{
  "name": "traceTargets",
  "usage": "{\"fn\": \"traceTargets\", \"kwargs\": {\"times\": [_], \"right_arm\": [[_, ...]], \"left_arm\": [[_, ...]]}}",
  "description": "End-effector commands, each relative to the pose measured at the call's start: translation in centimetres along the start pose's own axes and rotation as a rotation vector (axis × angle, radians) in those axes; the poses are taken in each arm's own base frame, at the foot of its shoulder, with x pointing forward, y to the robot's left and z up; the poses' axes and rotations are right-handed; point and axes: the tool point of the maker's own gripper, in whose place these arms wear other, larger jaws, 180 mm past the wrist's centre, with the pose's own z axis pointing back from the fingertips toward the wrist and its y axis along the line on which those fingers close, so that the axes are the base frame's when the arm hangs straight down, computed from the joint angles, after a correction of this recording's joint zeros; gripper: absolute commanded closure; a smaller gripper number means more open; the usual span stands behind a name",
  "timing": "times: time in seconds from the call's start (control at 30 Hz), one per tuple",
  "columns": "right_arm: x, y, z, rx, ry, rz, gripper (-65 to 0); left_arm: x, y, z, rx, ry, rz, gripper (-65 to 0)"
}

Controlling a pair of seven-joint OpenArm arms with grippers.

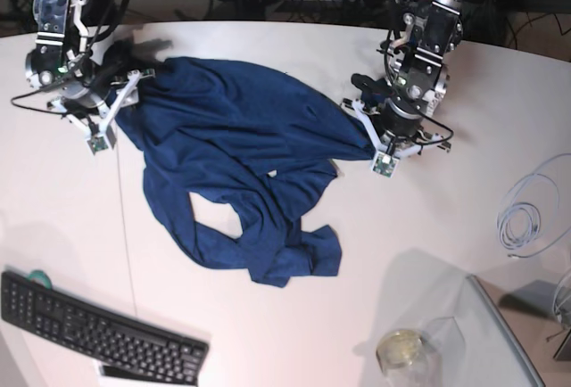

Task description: Layout the t-shirt on the table in an organized manner, then fold the t-shirt properly

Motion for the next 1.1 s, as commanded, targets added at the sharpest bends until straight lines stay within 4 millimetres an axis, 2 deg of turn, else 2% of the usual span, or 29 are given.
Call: {"fn": "traceTargets", "kwargs": {"times": [0.0,0.1,0.2,0.27,0.37,0.4,0.47,0.6,0.67,0.8,0.9,0.97,1.0,1.07], "right_arm": [[0.4,-0.5,0.1,-0.008,-0.011,-0.001,-30.8],[-0.2,-0.3,-0.3,0.0,0.005,-0.008,-30.8],[0.6,-0.3,-0.1,-0.003,-0.026,-0.006,-30.8],[2.4,-0.7,0.5,-0.017,-0.103,0.006,-30.8],[4.7,-1.1,2.3,-0.048,-0.194,0.034,-30.9],[5.0,-1.1,2.8,-0.054,-0.209,0.042,-30.9],[5.6,-1.4,3.5,-0.067,-0.231,0.051,-30.9],[5.1,-5.0,4.5,-0.142,-0.235,0.003,-31.2],[4.8,-6.6,5.1,-0.18,-0.241,-0.031,-31.4],[3.6,-11.1,6.9,-0.276,-0.229,-0.06,-31.4],[2.5,-13.3,7.8,-0.325,-0.212,-0.087,-31.5],[1.7,-14.6,8.6,-0.361,-0.209,-0.118,-31.5],[1.1,-15.1,8.9,-0.373,-0.203,-0.13,-31.5],[0.4,-15.5,9.2,-0.386,-0.193,-0.142,-31.5]], "left_arm": [[2.2,1.2,-0.2,0.028,-0.057,0.001,0.0],[4.9,1.8,-0.1,0.042,-0.115,0.006,0.0],[7.4,1.1,1.0,0.028,-0.186,0.019,0.0],[9.6,-0.7,1.8,0.0,-0.241,0.042,0.0],[10.4,-3.2,3.1,-0.05,-0.275,0.045,0.0],[10.9,-4.5,3.6,-0.079,-0.29,0.037,0.0],[11.3,-8.4,4.8,-0.164,-0.312,0.003,0.0],[12.0,-15.6,7.2,-0.334,-0.359,-0.107,0.0],[12.8,-18.2,8.2,-0.398,-0.39,-0.157,0.0],[13.8,-21.2,9.6,-0.474,-0.432,-0.201,0.0],[13.9,-23.0,10.7,-0.523,-0.452,-0.23,-24.5],[14.2,-24.2,11.4,-0.553,-0.469,-0.256,-37.0],[14.1,-24.9,11.7,-0.571,-0.473,-0.275,-42.1],[14.0,-26.0,12.3,-0.601,-0.488,-0.317,-48.4]]}}
